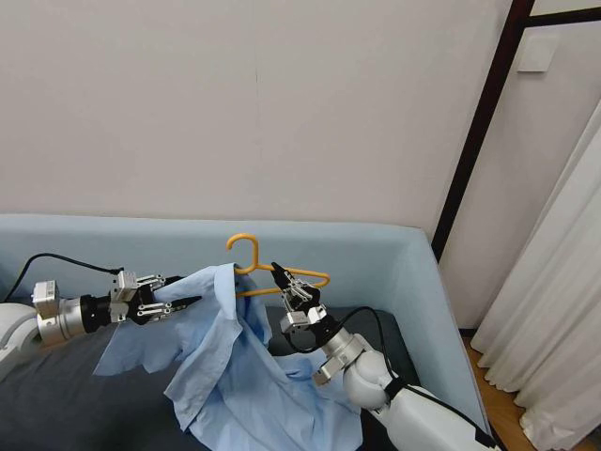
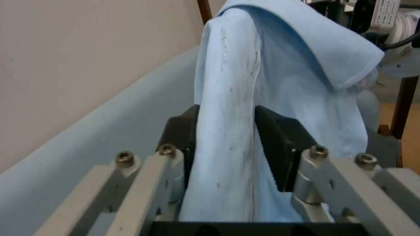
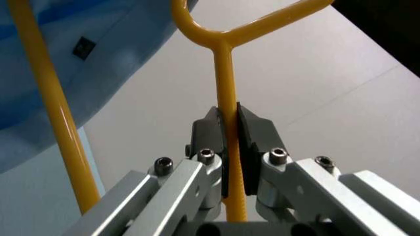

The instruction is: Pick up the clothes from the sofa and hang them on the clothes hanger.

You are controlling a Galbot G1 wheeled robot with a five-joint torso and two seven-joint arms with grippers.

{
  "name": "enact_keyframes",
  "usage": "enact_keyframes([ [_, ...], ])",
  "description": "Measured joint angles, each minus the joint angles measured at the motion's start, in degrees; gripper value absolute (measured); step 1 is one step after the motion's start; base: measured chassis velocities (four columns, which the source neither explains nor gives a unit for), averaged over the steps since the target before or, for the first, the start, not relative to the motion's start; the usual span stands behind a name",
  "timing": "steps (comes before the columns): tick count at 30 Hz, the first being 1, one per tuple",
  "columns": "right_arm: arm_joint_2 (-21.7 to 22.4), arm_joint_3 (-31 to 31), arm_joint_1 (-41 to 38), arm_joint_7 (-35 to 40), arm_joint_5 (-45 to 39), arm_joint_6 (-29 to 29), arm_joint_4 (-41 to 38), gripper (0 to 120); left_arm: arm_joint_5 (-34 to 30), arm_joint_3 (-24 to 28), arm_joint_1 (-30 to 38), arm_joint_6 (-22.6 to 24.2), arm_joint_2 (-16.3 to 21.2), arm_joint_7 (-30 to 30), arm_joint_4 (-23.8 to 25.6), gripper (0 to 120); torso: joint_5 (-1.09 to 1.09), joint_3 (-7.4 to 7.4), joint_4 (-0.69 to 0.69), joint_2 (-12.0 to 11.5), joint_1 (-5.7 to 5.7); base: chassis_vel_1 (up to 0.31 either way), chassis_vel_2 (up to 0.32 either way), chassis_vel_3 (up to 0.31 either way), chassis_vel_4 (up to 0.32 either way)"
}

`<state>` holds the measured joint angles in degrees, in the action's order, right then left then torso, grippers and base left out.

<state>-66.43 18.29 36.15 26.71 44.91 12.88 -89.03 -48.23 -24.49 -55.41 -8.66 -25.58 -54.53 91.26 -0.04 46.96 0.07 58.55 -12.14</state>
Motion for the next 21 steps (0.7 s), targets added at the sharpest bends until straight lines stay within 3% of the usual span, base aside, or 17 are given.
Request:
enact_keyframes([
  [6,0.0,0.1,0.0,0.2,-0.1,0.3,-0.2,4,0.5,-0.3,-0.6,-0.3,-0.7,-0.2,0.2,9,0.0,0.0,0.0,0.0,0.0,0.0,0.0,0.0,0.0],
  [14,0.5,1.6,-0.3,-1.5,-6.8,-0.5,-1.3,7,1.4,-0.5,-1.2,-0.8,-1.2,0.9,0.2,8,0.0,0.0,0.0,0.0,0.0,0.0,0.0,0.0,0.0],
  [17,1.4,3.3,-0.4,-3.2,-14.4,-0.8,-2.9,18,2.0,-0.8,-1.4,-0.8,-1.5,1.5,-0.2,7,0.0,0.0,0.0,0.0,0.0,0.0,0.0,0.0,0.0],
  [19,2.2,5.1,-0.1,-5.5,-27.3,0.0,-5.0,26,2.5,-1.0,-1.7,-0.8,-1.8,2.0,-0.5,7,0.01,0.0,0.0,0.0,0.0,0.0,0.0,0.0,0.0],
  [21,2.7,5.2,0.3,-13.8,-37.6,5.7,-5.5,34,3.1,-1.0,-1.9,-0.9,-2.0,2.7,-0.9,7,0.0,0.0,0.0,0.0,0.0,0.0,0.0,0.0,0.0],
])
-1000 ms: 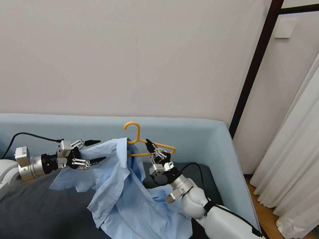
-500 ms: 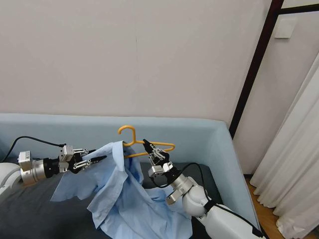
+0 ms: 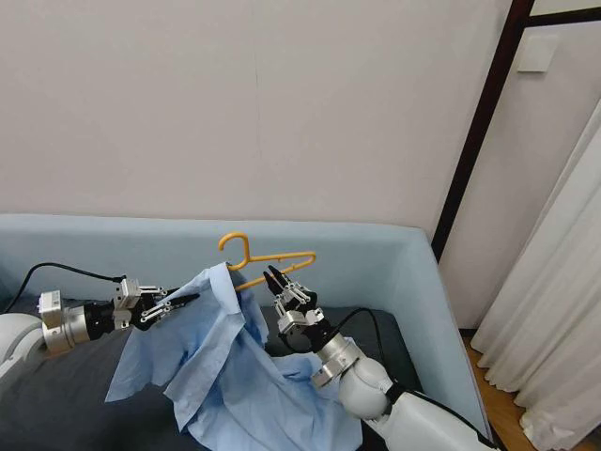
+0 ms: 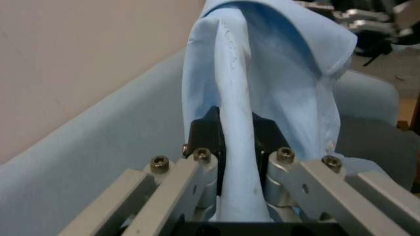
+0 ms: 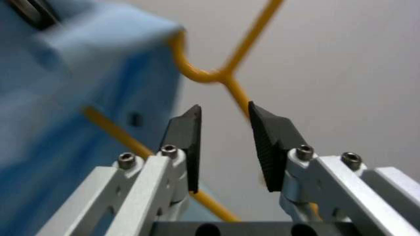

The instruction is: Pick up the clothes from the sofa and hang them on the clothes hanger.

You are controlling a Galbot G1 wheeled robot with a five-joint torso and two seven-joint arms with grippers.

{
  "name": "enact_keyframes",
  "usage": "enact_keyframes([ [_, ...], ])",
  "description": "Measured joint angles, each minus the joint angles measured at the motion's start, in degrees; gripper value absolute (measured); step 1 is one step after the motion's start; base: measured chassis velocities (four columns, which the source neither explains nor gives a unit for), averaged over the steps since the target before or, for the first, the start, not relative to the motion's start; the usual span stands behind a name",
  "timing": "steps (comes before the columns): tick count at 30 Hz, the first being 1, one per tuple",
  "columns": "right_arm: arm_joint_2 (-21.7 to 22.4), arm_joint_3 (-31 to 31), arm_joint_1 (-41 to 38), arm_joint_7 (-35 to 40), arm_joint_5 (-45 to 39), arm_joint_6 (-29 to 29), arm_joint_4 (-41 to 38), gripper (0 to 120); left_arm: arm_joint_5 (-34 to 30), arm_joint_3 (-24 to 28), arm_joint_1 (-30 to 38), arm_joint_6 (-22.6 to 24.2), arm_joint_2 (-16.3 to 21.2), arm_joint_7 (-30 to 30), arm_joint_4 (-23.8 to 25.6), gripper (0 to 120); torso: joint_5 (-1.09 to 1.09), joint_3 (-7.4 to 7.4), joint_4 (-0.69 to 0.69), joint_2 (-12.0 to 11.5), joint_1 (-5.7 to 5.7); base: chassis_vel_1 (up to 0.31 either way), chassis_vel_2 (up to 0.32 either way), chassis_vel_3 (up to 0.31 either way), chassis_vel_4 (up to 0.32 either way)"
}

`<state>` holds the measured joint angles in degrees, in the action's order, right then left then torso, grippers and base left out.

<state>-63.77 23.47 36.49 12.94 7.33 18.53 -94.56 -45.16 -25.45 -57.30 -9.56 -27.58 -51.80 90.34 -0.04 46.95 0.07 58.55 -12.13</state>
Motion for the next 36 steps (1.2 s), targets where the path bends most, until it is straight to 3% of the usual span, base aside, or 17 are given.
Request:
enact_keyframes([
  [1,0.0,0.0,0.0,0.0,0.0,0.0,0.0,34,0.0,0.0,0.0,0.0,0.0,0.0,0.0,7,0.0,0.0,0.0,0.0,0.0,0.0,0.0,0.0,0.0],
  [4,0.4,-2.4,0.3,-20.5,-12.3,13.0,2.7,49,1.6,0.4,0.2,-0.2,-0.3,0.7,-0.7,7,0.0,0.0,-0.02,0.0,0.0,0.0,0.0,0.0,0.0],
  [7,1.3,-2.8,0.8,-27.2,-16.2,13.4,4.2,57,2.2,0.5,0.5,-0.2,-0.3,1.0,-1.2,7,0.0,0.0,0.0,0.0,0.0,0.0,0.0,0.0,0.0],
  [9,2.1,-2.7,1.5,-25.9,-17.2,7.1,6.7,67,3.3,0.3,0.2,-0.6,-0.1,1.0,-1.8,7,0.0,0.0,0.01,0.0,0.0,0.0,0.0,0.0,0.0],
  [10,2.1,-2.7,1.5,-25.9,-17.2,7.1,6.7,67,3.3,0.3,0.2,-0.6,-0.1,1.0,-1.8,7,0.0,0.0,0.01,0.0,0.0,0.0,0.0,0.0,0.0],
  [13,1.9,-2.4,1.0,-24.3,-19.9,-0.2,12.0,80,4.6,-1.0,-1.0,-1.0,0.5,0.0,-2.8,7,0.01,0.0,0.01,0.0,0.0,0.0,0.0,0.0,0.0],
  [19,-3.4,-3.1,-3.3,-25.2,-18.1,-8.9,26.5,99,7.2,-3.7,-4.8,-1.8,1.2,-0.2,-3.1,7,0.01,0.0,-0.01,0.0,0.0,0.0,0.0,0.0,0.0],
  [21,-4.9,-3.7,-4.2,-27.1,-17.8,-9.9,29.7,100,7.9,-4.1,-5.6,-2.2,1.0,0.3,-3.1,7,0.0,0.0,-0.01,0.0,0.0,0.0,0.0,0.0,0.0],
  [26,-15.0,-9.6,-9.0,-38.9,-7.9,-8.0,49.7,100,8.6,-5.7,-8.2,-3.1,0.2,2.0,-2.1,7,-0.01,0.01,0.0,0.0,-0.01,0.0,0.0,0.0,0.0],
  [29,-18.7,-12.4,-10.6,-41.2,-4.6,-7.3,55.7,100,8.6,-5.7,-8.6,-3.4,0.1,3.0,-1.8,7,-0.01,0.01,-0.02,0.0,-0.01,0.0,0.0,0.0,0.0],
  [34,-22.0,-14.4,-11.3,-42.0,-0.6,-8.4,59.6,100,8.6,-5.3,-8.3,-3.7,-0.4,4.1,-1.7,7,-0.01,0.01,-0.01,0.0,-0.01,0.0,0.0,0.0,0.0],
  [36,-22.5,-15.2,-11.3,-43.2,2.7,-9.4,60.0,92,8.5,-4.9,-8.0,-3.8,-0.5,4.7,-1.7,7,0.0,0.01,0.0,0.0,0.0,0.0,0.0,0.0,0.0],
])
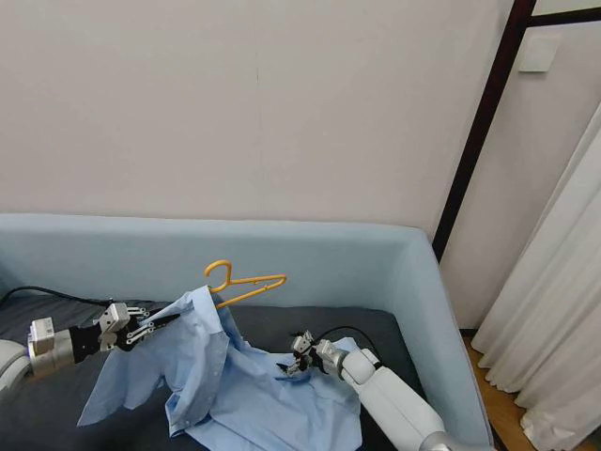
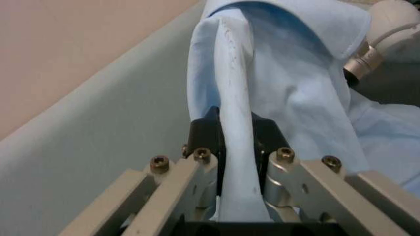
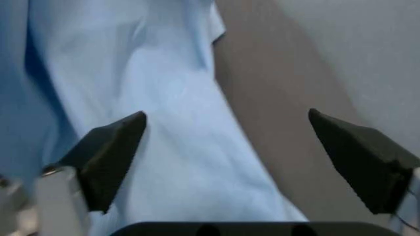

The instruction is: Pick up the clothes from the sofa and hang them on the clothes hanger.

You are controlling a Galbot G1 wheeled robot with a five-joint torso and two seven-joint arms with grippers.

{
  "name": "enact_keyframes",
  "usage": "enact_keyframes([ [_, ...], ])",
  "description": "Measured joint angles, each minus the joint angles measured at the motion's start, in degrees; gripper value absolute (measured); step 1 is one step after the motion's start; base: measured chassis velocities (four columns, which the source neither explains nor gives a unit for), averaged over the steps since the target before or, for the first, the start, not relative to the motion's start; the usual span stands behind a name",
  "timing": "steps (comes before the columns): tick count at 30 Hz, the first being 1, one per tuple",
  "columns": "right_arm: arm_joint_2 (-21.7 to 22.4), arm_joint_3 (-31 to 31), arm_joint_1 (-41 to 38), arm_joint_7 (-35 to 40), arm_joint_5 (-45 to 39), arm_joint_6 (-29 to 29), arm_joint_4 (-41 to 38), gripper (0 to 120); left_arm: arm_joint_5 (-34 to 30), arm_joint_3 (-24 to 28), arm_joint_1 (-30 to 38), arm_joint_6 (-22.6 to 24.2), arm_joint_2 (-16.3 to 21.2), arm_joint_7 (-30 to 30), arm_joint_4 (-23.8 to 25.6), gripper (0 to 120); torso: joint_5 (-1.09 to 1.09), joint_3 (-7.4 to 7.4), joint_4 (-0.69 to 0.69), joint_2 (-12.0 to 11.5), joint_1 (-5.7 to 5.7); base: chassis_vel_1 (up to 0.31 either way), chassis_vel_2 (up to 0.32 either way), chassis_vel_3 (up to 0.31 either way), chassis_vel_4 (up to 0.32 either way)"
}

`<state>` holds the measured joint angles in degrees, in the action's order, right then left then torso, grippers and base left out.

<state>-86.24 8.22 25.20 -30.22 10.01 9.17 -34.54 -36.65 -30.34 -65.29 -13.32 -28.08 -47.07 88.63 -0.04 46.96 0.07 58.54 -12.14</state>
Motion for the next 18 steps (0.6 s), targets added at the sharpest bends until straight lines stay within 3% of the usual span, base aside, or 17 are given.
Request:
enact_keyframes([
  [3,0.1,-0.6,0.3,-0.8,2.2,-1.0,-0.1,86,0.0,0.4,0.5,0.0,0.0,0.2,-0.2,7,0.0,0.0,0.0,0.0,0.0,0.0,0.0,0.0,0.0],
  [6,0.8,-1.5,1.0,-1.9,4.5,-2.1,-0.4,71,-0.1,1.0,1.4,-0.2,0.0,0.4,-0.7,7,0.0,0.0,0.01,0.0,0.0,0.0,0.0,0.0,0.0],
  [12,1.3,-2.2,1.4,-2.5,4.8,-2.8,-0.6,54,-0.1,1.5,2.0,-0.7,-0.1,1.0,-1.3,7,0.0,0.0,0.01,0.0,0.0,0.0,0.0,0.0,0.0],
  [18,1.6,-2.5,1.5,-2.7,5.1,-3.2,-1.1,30,0.3,2.0,2.5,-1.3,-0.8,1.2,-2.1,7,0.01,0.0,0.0,0.0,0.0,0.0,0.0,0.0,0.0],
])
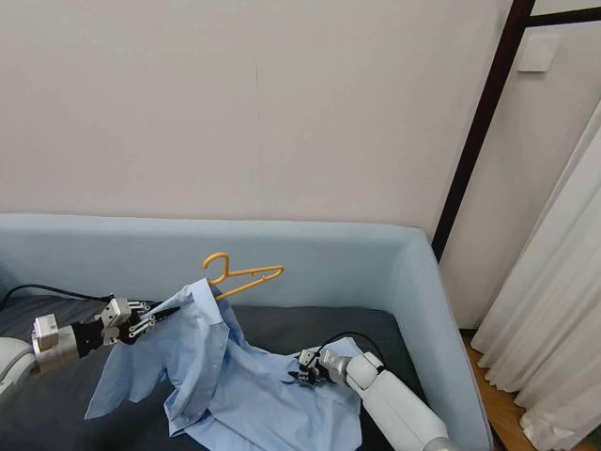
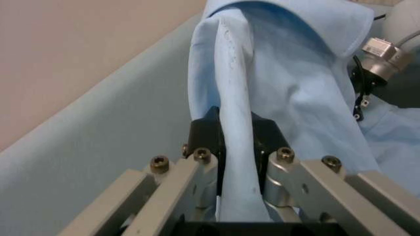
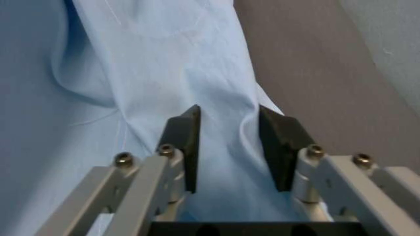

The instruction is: Pick up the clothes from the sofa and hang them on the clothes hanger.

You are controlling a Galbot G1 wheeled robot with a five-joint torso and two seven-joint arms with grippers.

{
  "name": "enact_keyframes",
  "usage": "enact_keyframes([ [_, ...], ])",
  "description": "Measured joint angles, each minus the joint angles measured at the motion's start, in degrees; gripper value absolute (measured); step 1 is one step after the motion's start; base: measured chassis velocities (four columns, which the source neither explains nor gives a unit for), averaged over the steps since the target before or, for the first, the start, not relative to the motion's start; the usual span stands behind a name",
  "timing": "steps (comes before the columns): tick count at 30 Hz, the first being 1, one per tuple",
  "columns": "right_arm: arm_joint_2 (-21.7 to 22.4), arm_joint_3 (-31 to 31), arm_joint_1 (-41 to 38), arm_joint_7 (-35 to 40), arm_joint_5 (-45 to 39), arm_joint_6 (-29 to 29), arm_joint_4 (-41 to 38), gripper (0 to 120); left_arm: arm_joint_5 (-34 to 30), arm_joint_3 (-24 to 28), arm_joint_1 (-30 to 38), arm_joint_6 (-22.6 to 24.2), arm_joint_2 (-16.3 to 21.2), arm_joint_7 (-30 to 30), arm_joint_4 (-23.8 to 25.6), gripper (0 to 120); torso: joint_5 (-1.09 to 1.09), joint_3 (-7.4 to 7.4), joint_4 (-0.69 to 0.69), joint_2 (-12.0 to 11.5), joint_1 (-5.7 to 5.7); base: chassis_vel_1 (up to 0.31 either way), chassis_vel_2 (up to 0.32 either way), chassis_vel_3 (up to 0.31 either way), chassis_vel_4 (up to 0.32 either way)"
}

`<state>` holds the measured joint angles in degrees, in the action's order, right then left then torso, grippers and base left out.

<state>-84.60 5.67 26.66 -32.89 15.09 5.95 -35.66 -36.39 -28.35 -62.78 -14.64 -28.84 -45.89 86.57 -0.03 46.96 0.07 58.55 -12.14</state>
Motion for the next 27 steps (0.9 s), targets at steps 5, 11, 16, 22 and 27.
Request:
enact_keyframes([
  [5,0.0,0.2,0.4,4.3,0.2,-0.5,-0.6,13,0.2,0.1,0.2,-0.2,-0.3,0.0,-0.2,7,0.0,0.0,0.0,0.0,0.0,0.0,0.0,0.0,0.0],
  [11,0.3,1.5,1.4,13.9,-0.1,-0.4,-2.8,0,0.2,-0.1,-0.1,-0.6,-0.9,0.0,-0.1,7,0.0,0.0,0.0,0.0,0.0,0.0,0.0,0.0,0.0],
  [16,4.1,3.6,2.5,17.5,-8.0,-1.6,-10.5,0,-0.1,-0.8,-0.8,-1.5,-1.3,-0.1,0.1,7,0.0,0.0,-0.01,0.0,0.0,0.0,0.0,0.0,0.0],
  [22,11.5,5.0,3.0,23.0,-27.0,-6.6,-24.9,0,-7.8,-1.7,-2.3,-2.7,-2.0,-1.2,2.6,7,0.0,-0.01,0.02,0.0,0.0,0.0,0.0,0.0,0.0],
  [27,17.8,3.4,2.0,30.9,-39.9,-11.5,-36.3,0,-12.7,-2.0,-2.4,-1.6,-2.7,-8.3,4.1,7,0.0,-0.01,0.0,0.0,0.0,0.0,0.0,0.0,0.0],
])
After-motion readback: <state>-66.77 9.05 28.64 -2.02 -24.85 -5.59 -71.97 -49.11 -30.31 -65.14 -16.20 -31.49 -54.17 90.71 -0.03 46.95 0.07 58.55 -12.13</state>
